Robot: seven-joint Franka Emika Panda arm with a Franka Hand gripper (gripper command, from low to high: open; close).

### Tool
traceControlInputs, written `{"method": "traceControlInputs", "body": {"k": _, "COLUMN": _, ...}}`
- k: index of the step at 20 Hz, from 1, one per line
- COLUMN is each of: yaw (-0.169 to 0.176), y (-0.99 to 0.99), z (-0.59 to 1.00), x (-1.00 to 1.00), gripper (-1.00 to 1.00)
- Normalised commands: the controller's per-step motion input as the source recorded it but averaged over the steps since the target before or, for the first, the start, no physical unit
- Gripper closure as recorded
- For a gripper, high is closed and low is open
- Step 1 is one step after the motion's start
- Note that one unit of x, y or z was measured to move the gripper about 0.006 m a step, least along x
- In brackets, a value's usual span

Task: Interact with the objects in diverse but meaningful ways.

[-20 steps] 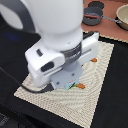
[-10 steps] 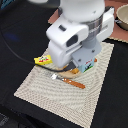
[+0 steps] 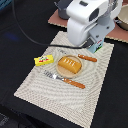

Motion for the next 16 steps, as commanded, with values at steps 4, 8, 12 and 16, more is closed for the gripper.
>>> {"method": "traceControlInputs", "body": {"k": 4, "yaw": 0.034, "y": 0.71, "z": -0.16, "x": -0.45, "gripper": 1.0}}
{"method": "traceControlInputs", "body": {"k": 8, "yaw": 0.034, "y": 0.51, "z": -0.32, "x": -0.62, "gripper": 1.0}}
{"method": "traceControlInputs", "body": {"k": 12, "yaw": 0.038, "y": 0.25, "z": -0.49, "x": -0.78, "gripper": 1.0}}
{"method": "traceControlInputs", "body": {"k": 16, "yaw": 0.031, "y": 0.12, "z": -0.57, "x": -0.93, "gripper": 1.0}}
